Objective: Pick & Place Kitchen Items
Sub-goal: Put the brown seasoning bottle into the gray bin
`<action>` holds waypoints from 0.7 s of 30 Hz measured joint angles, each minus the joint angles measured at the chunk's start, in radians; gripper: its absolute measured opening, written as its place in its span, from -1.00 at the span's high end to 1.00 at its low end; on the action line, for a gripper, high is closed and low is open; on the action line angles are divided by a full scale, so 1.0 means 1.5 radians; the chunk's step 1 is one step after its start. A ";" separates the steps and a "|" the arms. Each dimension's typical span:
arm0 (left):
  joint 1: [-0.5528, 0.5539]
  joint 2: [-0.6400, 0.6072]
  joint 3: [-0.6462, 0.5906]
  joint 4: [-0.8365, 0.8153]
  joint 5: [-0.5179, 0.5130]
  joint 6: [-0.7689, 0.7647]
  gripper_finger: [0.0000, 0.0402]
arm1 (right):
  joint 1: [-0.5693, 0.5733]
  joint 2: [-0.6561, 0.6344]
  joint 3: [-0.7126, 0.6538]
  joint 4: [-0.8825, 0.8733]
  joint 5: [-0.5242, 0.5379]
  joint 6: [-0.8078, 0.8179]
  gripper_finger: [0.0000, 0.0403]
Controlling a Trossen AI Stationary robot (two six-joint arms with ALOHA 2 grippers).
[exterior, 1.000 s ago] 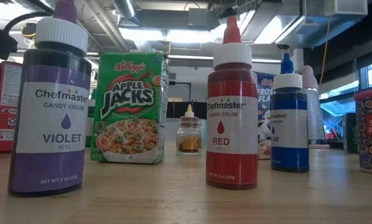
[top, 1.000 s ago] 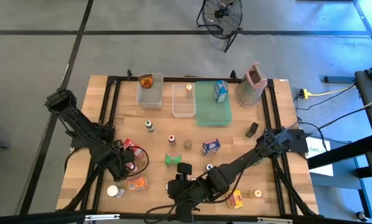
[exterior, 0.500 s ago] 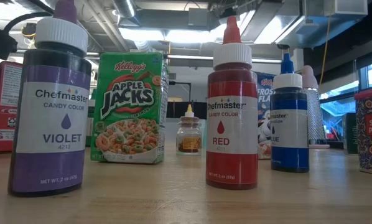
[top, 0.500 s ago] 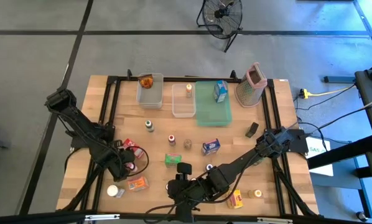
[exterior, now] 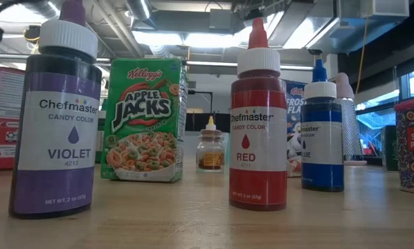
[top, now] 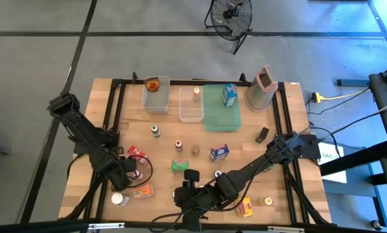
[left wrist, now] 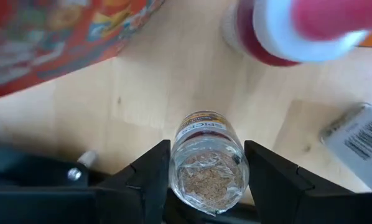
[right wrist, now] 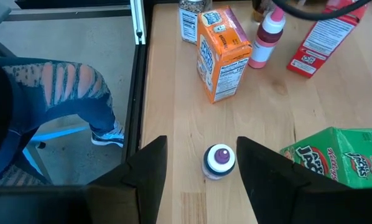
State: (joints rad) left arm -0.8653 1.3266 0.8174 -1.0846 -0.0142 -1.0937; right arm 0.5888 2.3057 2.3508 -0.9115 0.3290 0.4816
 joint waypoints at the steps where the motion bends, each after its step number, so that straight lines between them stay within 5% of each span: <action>1: -0.002 0.000 0.011 -0.015 0.000 0.001 0.11 | 0.000 0.000 0.000 0.000 0.000 0.000 0.03; 11: -0.013 -0.001 0.201 -0.325 -0.066 -0.018 0.11 | 0.001 0.000 0.000 0.002 0.000 0.000 0.03; 21: 0.010 -0.042 0.320 -0.324 -0.173 0.038 0.11 | 0.003 0.000 0.000 -0.004 0.000 -0.001 0.03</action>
State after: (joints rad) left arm -0.8506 1.2639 1.2971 -1.5701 -0.2740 -1.0359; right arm 0.5926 2.3054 2.3508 -0.9171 0.3290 0.4808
